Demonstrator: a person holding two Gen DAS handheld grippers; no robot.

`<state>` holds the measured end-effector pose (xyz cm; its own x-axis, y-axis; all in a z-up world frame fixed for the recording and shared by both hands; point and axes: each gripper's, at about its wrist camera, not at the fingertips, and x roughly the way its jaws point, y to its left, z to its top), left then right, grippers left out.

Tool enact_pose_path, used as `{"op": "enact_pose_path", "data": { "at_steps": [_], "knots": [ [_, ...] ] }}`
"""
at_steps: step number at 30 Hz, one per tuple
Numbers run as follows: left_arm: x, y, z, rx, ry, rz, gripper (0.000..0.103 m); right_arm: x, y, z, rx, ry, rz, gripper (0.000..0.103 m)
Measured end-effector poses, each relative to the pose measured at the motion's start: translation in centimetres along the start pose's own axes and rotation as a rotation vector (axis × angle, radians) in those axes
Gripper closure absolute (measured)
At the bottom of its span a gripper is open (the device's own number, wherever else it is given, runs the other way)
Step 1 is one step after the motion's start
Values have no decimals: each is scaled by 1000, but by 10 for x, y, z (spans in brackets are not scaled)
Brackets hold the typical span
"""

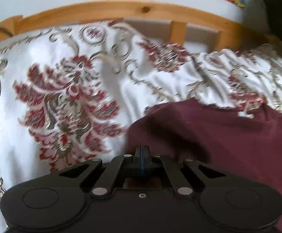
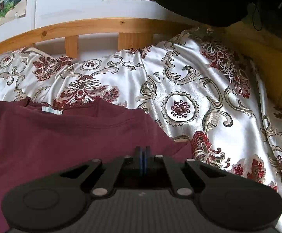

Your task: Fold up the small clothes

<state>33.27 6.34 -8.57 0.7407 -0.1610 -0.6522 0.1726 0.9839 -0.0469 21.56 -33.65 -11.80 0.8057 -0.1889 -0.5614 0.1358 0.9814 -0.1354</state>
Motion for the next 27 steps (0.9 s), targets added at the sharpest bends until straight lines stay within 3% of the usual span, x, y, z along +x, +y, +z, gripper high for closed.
{"op": "enact_pose_path", "data": {
  "at_steps": [4,5,7,13,18,20,22,27],
  "knots": [
    [-2,5,-3,-44,5,-3,101,-1,-1,-1,8,8,-3,101],
    [-8,4,-2,-50,-7,-23,97,-2,-2,-1,12,4,-1,101],
    [-21,0,-2,-44,-46,-43,76,-4,-1,0,11,-4,2,101],
    [-26,-27,-10,57,-50,-118,59,-6,1,0,10,-12,-1,101],
    [-2,-47,-18,143,-17,-103,59,-10,-3,0,40,-22,-8,101],
    [4,-50,-18,148,-19,-85,68,-13,-3,0,44,-23,-14,101],
    [6,-49,-16,136,-24,-63,93,-14,-4,-1,51,-11,-33,101],
    [11,-34,-11,105,-11,12,97,-14,-7,-6,77,20,-42,101]
  ]
}}
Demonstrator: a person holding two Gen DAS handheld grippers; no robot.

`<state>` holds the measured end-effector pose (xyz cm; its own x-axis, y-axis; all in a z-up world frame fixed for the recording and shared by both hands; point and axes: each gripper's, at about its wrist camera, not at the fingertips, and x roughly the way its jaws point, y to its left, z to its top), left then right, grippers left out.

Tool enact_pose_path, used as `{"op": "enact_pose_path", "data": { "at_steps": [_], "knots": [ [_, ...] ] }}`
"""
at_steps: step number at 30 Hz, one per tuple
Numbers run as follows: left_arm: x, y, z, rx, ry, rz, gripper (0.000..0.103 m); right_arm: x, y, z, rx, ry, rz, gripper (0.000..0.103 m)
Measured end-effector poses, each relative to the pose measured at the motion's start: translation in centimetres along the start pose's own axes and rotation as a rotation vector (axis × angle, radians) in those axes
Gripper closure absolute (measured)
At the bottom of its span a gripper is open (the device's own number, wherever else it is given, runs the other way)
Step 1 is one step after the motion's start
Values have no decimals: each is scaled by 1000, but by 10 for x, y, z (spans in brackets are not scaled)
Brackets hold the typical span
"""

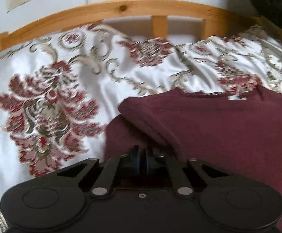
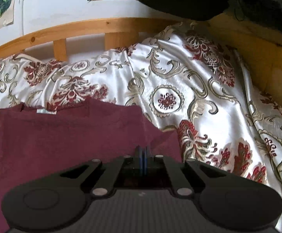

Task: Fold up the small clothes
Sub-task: 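Press the folded shirt flat with both grippers and open them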

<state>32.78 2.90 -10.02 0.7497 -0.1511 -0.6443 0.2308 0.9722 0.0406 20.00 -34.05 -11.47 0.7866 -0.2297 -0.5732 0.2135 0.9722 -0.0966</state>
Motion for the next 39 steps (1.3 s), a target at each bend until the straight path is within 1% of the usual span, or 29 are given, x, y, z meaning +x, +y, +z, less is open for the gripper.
{"op": "enact_pose_path", "data": {
  "at_steps": [2,4,5,6,7,8,9,10,12,13,14,16,18,19,20,22,24,25,26,28,30,34,37,39],
  "knots": [
    [0,9,1,-48,12,-7,91,-2,1,-3,-4,-5,11,100],
    [-6,16,3,-106,33,-24,76,-9,1,-4,-9,-8,4,97],
    [-13,19,3,-135,33,-38,71,-16,2,-4,-17,-19,6,92],
    [-23,22,3,-156,25,-50,60,-23,2,-4,-27,-31,11,87],
    [-33,23,4,-171,16,-52,42,-32,3,-3,-37,-45,11,70],
    [-44,24,5,-181,7,-47,31,-43,4,-2,-42,-65,14,49],
    [-55,24,5,-186,-7,-42,18,-53,4,-1,-44,-85,21,43],
    [-67,24,6,-191,-23,-39,13,-63,5,-1,-44,-103,29,38],
    [-91,24,7,-199,-43,-43,9,-85,8,0,-44,-135,50,31],
    [-104,23,7,-212,-51,-37,5,-94,10,-1,-44,-146,57,23],
    [-115,23,6,-228,-58,-29,2,-103,14,-1,-43,-156,64,18],
    [-134,23,0,-267,-51,-19,1,-119,21,-3,-45,-168,82,14],
    [-153,24,-12,-337,-17,-45,1,-138,29,-7,-64,-190,104,8],
    [-160,26,-20,-373,-4,-73,1,-148,33,-10,-77,-201,116,1],
    [-167,27,-31,-414,13,-101,1,-158,37,-14,-86,-211,126,0],
    [-171,24,-46,-462,56,-119,1,-173,47,-22,-98,-220,156,0],
    [-164,19,-52,-470,118,-109,1,-180,55,-28,-89,-212,180,0],
    [-159,16,-53,-463,134,-106,1,-179,59,-30,-82,-201,189,0],
    [-154,13,-54,-450,131,-101,1,-176,64,-32,-79,-180,196,0],
    [-143,8,-56,-406,95,-76,1,-163,72,-36,-90,-139,190,0],
    [-126,0,-57,-324,51,-33,1,-145,78,-41,-108,-104,180,0],
    [-86,-11,-54,-196,38,12,1,-112,86,-47,-121,-59,144,0],
    [-62,-16,-43,-86,12,73,1,-98,88,-47,-121,-40,140,0],
    [-45,-16,-33,-3,-1,139,1,-95,89,-48,-117,-28,141,0]
  ]
}}
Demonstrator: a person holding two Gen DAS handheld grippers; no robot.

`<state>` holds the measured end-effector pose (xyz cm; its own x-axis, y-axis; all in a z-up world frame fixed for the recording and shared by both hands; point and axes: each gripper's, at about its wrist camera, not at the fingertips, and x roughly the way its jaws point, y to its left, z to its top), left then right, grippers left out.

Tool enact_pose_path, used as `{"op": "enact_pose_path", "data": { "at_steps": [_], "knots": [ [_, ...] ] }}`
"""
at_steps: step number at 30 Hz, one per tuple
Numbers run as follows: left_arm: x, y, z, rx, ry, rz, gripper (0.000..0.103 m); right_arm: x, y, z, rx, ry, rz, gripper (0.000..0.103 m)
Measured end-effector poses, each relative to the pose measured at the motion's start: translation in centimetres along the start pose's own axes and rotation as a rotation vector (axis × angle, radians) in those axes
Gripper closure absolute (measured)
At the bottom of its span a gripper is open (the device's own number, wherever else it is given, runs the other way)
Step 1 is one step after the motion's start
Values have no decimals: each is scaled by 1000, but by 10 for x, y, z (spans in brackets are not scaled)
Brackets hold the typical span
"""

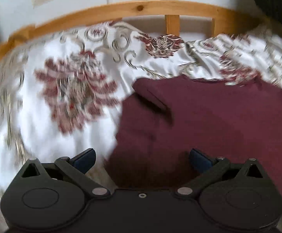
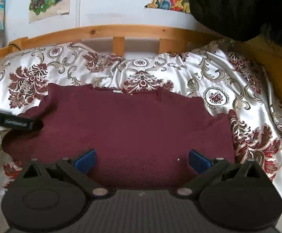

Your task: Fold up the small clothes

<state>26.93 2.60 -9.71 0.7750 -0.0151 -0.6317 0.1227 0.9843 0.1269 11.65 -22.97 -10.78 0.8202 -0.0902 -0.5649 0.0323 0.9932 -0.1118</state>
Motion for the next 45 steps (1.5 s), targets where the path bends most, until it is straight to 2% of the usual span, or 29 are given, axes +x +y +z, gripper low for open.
{"op": "enact_pose_path", "data": {
  "at_steps": [2,4,10,16,21,25,27,29,31,36,38,39,41,42,44,45],
  "knots": [
    [16,3,11,30,-21,45,1,1,-1,-1,11,7,9,0],
    [32,13,20,-11,-7,42,0,2,-1,-1,14,15,14,0],
    [45,49,21,-210,74,-44,0,9,-6,-2,29,26,-37,0],
    [47,86,17,-443,125,-172,1,4,-13,-1,50,30,-91,0],
    [28,85,13,-478,143,-147,1,-5,-28,2,114,2,-109,0],
    [1,94,8,-578,108,-254,1,-8,-35,4,140,-20,-110,0],
    [-14,95,9,-609,110,-282,1,-9,-35,4,138,-35,-101,0],
    [-30,91,12,-604,121,-279,1,-8,-31,5,108,-51,-99,0],
    [-45,83,15,-557,143,-269,1,-7,-26,5,73,-59,-102,0],
    [-78,51,15,-301,173,-278,1,3,-35,11,91,-72,-76,0],
    [-78,43,8,-248,156,-296,1,10,-46,17,90,-92,-90,3],
    [-74,41,3,-244,148,-296,1,13,-52,19,93,-97,-96,6],
    [-60,41,-6,-288,160,-298,1,23,-65,23,94,-105,-95,19],
    [-52,42,-10,-324,179,-299,1,30,-71,24,85,-106,-95,23],
    [-36,46,-16,-396,225,-290,1,46,-83,26,81,-89,-99,38],
    [-30,48,-18,-415,244,-289,1,54,-89,26,91,-80,-97,42]
  ]
}}
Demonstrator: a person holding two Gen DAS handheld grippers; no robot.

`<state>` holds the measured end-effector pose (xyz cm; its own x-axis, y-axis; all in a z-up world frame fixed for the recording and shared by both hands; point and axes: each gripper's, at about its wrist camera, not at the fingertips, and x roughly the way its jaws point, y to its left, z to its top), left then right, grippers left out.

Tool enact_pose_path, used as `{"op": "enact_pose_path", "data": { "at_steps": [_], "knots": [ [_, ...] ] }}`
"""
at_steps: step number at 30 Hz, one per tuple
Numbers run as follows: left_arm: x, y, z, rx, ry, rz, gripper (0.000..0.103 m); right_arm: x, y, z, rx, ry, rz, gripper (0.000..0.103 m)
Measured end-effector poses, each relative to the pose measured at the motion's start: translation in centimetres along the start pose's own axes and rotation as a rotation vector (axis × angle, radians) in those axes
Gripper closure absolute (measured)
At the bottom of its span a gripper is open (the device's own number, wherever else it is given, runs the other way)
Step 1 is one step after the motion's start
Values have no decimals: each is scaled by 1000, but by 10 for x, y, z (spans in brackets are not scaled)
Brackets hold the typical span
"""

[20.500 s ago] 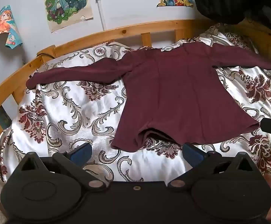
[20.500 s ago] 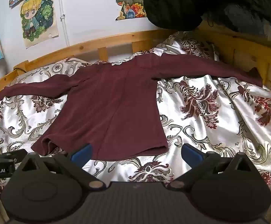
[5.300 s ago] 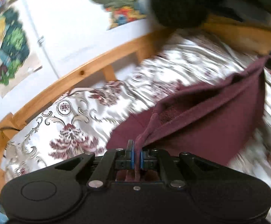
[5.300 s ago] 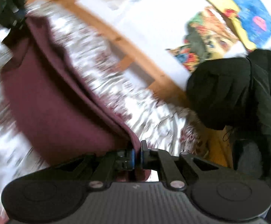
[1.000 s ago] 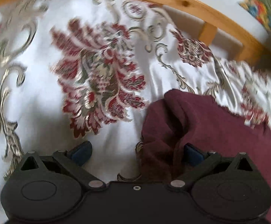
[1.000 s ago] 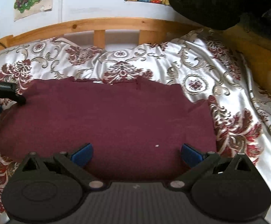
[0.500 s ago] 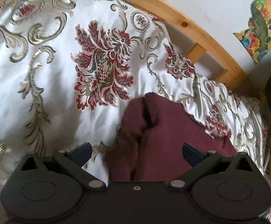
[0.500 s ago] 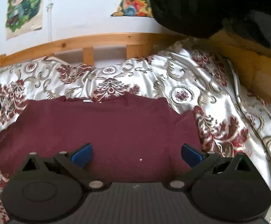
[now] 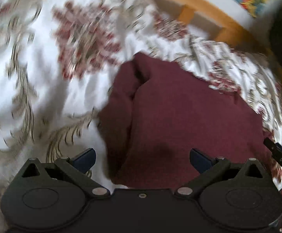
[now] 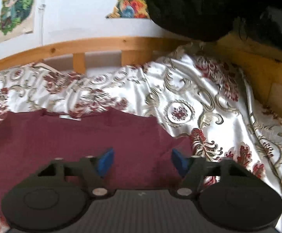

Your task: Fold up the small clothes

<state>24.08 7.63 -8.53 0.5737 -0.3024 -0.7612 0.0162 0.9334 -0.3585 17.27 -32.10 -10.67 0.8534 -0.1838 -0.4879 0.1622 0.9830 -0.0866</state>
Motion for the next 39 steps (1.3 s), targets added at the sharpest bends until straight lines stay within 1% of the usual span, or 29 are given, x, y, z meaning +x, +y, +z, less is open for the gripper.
{"op": "enact_pose_path", "data": {
  "at_steps": [1,3,4,5,6,7,9,12,18,19,20,21,22,23,25,26,27,28,29,30,35,39],
  "knots": [
    [5,2,2,-6,15,0,1,9,-5,0,16,15,-7,48],
    [11,0,3,19,3,13,1,26,-16,1,55,40,4,52],
    [12,-1,4,35,-11,24,1,34,-19,0,60,52,11,59],
    [13,-2,5,54,-22,32,1,41,-20,0,53,63,7,76],
    [15,-4,5,75,-26,35,1,46,-19,-1,41,74,5,86],
    [17,-5,7,94,-28,35,1,48,-18,-2,32,78,7,99],
    [20,-4,7,118,-36,43,1,44,-16,-1,17,70,-13,100],
    [25,-1,11,128,-54,65,1,34,-17,6,9,51,-43,100],
    [39,14,21,134,-109,90,1,33,-9,-3,-29,93,-86,99],
    [42,17,22,136,-116,81,1,30,-7,-4,-34,93,-94,97],
    [44,20,23,137,-121,67,1,24,-6,-4,-33,86,-103,88],
    [46,21,23,137,-126,54,1,17,-5,-3,-29,79,-106,82],
    [47,22,24,140,-132,45,1,8,-2,-2,-19,68,-105,61],
    [49,22,25,145,-137,36,1,-1,0,-2,-9,55,-98,46],
    [50,22,26,140,-141,27,1,-19,9,-1,7,40,-78,42],
    [51,22,26,137,-141,25,1,-28,17,-1,12,36,-68,38],
    [51,22,26,137,-140,25,1,-35,24,-2,21,28,-62,34],
    [50,22,26,137,-138,25,1,-42,31,-3,33,19,-52,25],
    [50,22,26,135,-137,22,1,-48,40,-5,34,9,-38,21],
    [50,21,26,130,-133,19,1,-53,49,-6,18,2,-20,19],
    [47,19,22,120,-117,19,1,-61,89,-20,-94,-6,66,4],
    [47,13,17,148,-110,25,1,-50,108,-31,-164,11,97,3]
  ]
}}
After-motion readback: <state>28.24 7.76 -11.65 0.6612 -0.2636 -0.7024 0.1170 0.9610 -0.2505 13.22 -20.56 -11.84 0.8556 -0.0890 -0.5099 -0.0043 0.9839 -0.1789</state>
